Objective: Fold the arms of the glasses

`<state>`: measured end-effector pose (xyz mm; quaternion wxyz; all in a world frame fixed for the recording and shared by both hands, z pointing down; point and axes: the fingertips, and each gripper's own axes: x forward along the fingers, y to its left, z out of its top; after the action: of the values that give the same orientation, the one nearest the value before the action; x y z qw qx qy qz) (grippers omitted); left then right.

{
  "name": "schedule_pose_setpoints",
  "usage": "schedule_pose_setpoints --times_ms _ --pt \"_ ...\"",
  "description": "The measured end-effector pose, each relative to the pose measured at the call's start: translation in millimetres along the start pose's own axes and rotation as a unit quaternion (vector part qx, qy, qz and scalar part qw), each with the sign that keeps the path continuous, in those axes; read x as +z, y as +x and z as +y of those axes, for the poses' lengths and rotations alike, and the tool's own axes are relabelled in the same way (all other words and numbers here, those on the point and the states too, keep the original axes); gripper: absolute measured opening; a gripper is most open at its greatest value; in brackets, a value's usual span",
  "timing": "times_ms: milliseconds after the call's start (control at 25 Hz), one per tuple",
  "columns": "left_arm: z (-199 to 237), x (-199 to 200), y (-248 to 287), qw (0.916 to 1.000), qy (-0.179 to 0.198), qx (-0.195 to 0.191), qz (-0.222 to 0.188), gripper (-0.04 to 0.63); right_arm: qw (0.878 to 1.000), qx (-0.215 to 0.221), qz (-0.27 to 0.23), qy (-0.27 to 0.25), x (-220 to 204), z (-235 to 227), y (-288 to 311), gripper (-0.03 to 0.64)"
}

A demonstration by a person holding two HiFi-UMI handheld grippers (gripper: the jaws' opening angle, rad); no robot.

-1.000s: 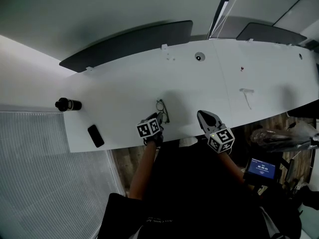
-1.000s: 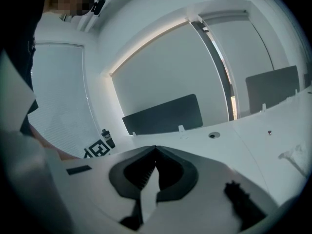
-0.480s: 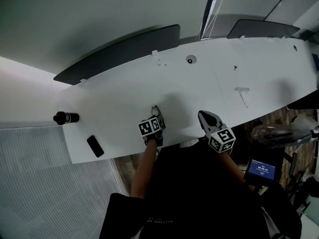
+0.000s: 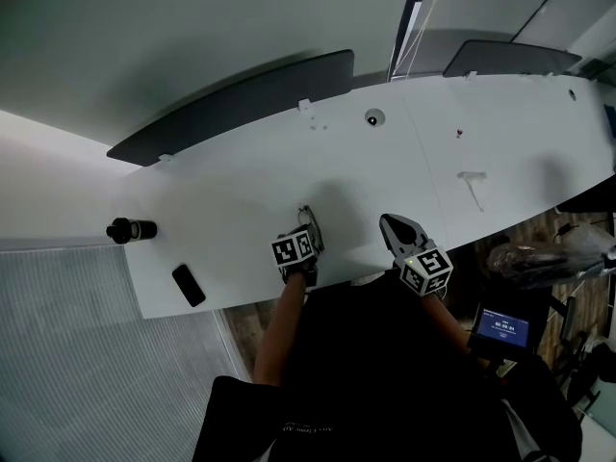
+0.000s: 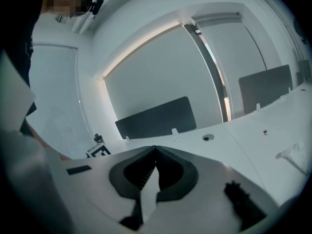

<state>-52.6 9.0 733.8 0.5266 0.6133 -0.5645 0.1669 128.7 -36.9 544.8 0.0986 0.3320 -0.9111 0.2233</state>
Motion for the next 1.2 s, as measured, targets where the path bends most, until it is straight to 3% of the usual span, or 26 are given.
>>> schedule_pose_setpoints --times_ms 280,600,720,800,920,1080,1200 --pt "4 8 -12 0.9995 -0.002 -0.03 -0.006 0.023 1.0 0.01 -0.001 -0.002 -2 21 19 0.0" --pt "-1 27 -41 0.9954 -0.038 -0.08 -0.038 0.015 1.0 0.02 0.003 -0.008 -4 34 35 0.0" --pt "-5 38 -62 0.9898 -0.067 -0.109 -0.062 0.015 0.999 0.03 -0.002 -0.012 4 41 42 0.0" --pt "-12 52 -82 0.9805 -0.1 -0.141 -0.093 0.015 0.998 0.061 -0.009 -0.024 13 55 47 0.0" --pt "-18 72 -112 0.9558 -0.175 -0.183 -0.148 0.015 0.988 0.133 -0.025 -0.076 21 93 50 0.0" --pt "-13 93 -142 0.9157 -0.263 -0.222 -0.208 0.015 0.955 0.211 -0.035 -0.204 23 148 52 0.0" --pt "-12 105 -161 0.8887 -0.298 -0.254 -0.238 0.017 0.936 0.221 -0.022 -0.273 12 166 60 0.042"
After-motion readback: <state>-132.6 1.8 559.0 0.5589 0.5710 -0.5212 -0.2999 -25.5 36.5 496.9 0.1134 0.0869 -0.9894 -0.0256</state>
